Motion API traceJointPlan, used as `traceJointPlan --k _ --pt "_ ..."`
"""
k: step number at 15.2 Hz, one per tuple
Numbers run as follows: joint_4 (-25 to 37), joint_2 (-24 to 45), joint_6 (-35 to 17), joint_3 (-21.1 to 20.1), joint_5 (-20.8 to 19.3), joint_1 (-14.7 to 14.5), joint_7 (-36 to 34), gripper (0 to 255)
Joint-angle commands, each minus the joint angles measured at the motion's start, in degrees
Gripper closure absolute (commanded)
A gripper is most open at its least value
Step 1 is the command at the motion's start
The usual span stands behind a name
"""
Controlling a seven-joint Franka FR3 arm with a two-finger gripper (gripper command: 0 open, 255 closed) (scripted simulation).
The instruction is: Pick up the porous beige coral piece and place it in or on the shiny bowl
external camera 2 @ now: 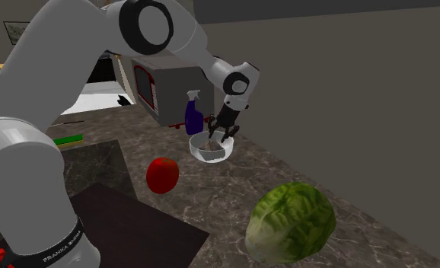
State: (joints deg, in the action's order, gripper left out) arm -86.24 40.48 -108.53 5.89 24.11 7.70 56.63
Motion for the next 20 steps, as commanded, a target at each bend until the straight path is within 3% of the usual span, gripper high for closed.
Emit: traceJointPlan --k 1,3,4,12,19,20 --pt "-0.1 -1.1 -1.2 0.4 -5.2 -2.8 2.8 0" --pt "-3.5 -5.0 -5.8 1.4 -15.4 -9.1 8.2 0" --pt "-5.2 -6.3 -7.6 1.7 -18.4 -10.9 9.6 0" --pt "-7.8 -4.1 -12.4 1.4 -18.0 -10.9 9.8 0" --pt "-7.8 -4.1 -12.4 1.4 -18.0 -10.9 9.8 0" --pt "-7.9 -4.1 -12.5 1.5 -18.0 -10.9 9.9 255"
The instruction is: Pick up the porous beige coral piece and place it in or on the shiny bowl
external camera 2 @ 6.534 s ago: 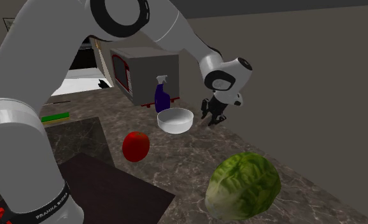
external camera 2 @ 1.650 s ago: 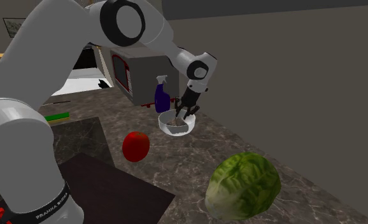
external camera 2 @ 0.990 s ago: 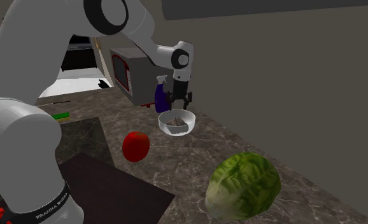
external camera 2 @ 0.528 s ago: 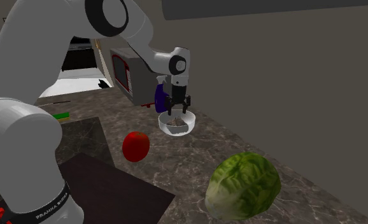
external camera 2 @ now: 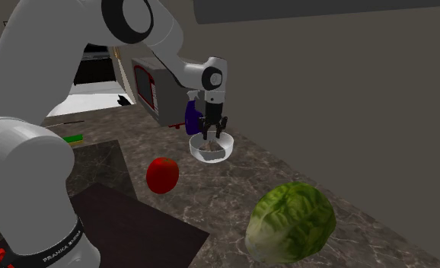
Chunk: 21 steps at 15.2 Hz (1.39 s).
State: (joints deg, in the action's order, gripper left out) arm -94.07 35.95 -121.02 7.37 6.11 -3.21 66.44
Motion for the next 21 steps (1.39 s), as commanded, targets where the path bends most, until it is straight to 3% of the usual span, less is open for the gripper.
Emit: traceJointPlan --k 1,9,21 --pt "-0.3 0.2 -0.2 -0.1 0.0 -0.1 0.0 255" --pt "0.0 0.4 0.0 0.0 0.0 0.0 0.0 255" --pt "1.7 -4.7 6.7 0.4 -0.8 -0.3 -0.5 255"
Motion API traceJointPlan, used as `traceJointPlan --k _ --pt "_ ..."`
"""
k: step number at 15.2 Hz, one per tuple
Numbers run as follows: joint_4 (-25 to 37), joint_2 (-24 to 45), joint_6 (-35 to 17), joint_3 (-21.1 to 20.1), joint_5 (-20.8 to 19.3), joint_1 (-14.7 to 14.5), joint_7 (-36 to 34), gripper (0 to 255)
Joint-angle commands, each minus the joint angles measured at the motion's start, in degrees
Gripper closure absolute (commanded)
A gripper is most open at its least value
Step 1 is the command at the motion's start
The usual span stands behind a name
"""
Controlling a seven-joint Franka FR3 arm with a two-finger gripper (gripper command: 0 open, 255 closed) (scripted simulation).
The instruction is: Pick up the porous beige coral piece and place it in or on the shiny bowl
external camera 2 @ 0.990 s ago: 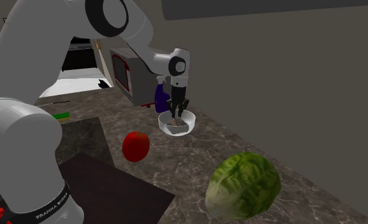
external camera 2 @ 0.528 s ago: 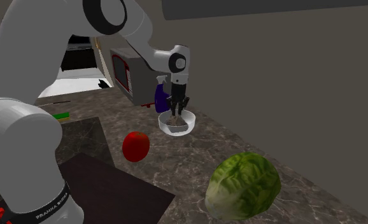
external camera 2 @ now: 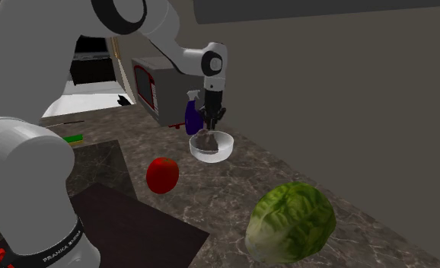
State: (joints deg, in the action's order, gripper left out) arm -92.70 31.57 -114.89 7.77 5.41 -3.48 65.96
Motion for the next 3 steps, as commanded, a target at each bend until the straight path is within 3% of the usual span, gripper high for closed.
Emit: traceJointPlan --k 1,3 --pt "0.5 -0.7 1.2 0.1 -0.1 0.0 -0.1 255" --pt "1.0 -1.4 2.4 0.1 -0.2 0.0 -0.1 255"
